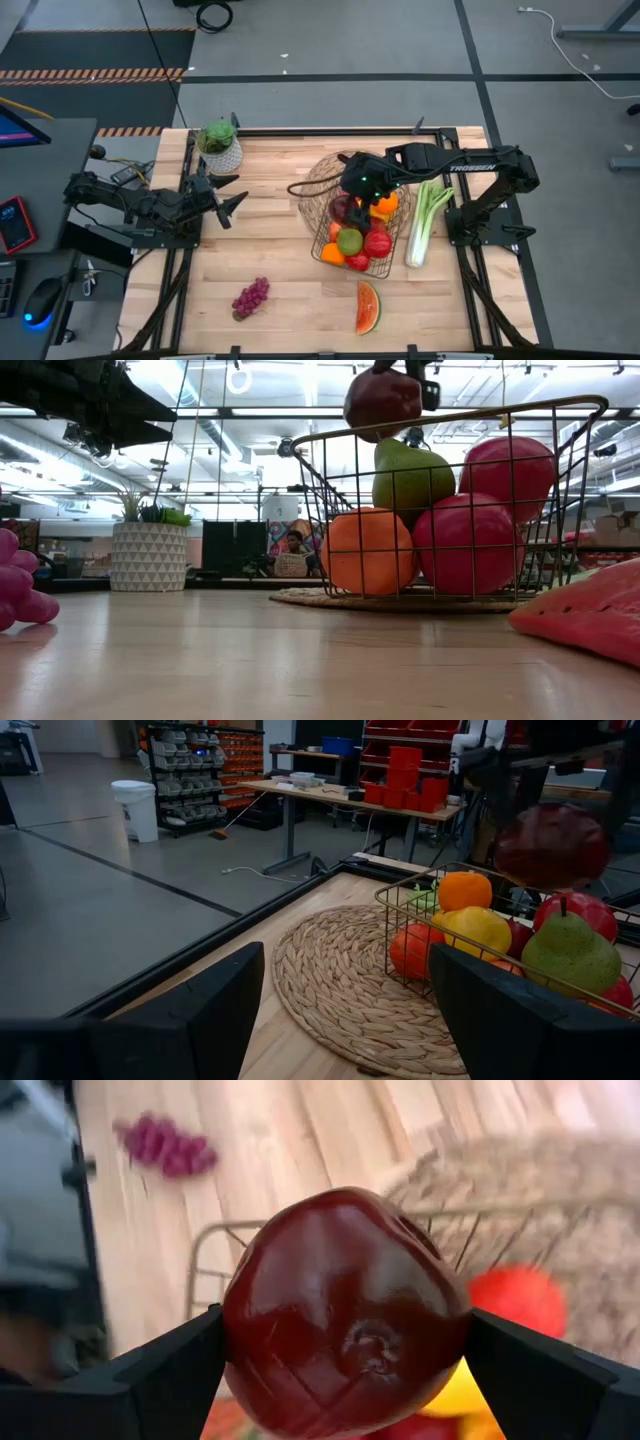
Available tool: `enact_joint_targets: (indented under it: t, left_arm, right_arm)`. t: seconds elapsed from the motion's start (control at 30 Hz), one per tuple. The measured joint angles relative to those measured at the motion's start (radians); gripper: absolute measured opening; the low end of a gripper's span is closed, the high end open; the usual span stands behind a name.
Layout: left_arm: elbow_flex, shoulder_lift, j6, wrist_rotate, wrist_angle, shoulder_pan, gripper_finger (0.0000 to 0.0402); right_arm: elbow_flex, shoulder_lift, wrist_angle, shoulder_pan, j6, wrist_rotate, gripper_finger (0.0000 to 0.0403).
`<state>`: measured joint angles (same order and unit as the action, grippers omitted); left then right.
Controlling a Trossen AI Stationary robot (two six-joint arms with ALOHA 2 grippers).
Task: Build produce basket
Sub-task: Put the dark red apple into the wire basket
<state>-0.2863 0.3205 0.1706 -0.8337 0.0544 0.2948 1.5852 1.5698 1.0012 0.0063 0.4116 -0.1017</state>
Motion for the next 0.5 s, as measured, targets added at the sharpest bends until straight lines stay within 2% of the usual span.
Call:
enact_joint_targets:
  t: [0.1, 0.37, 0.5]
  left_arm:
    - [0.000, 0.000, 0.000, 0.000, 0.000, 0.000, 0.0288]
    - [0.000, 0.000, 0.000, 0.000, 0.000, 0.000, 0.0288]
    - [0.000, 0.000, 0.000, 0.000, 0.000, 0.000, 0.0288]
  right_arm:
    - [0.000, 0.000, 0.000, -0.002, 0.090, 0.000, 0.0388]
    - [0.000, 0.000, -0.002, -0.009, 0.093, 0.035, 0.0388]
    - [0.000, 0.000, 0.110, -0.024, 0.143, 0.092, 0.0388]
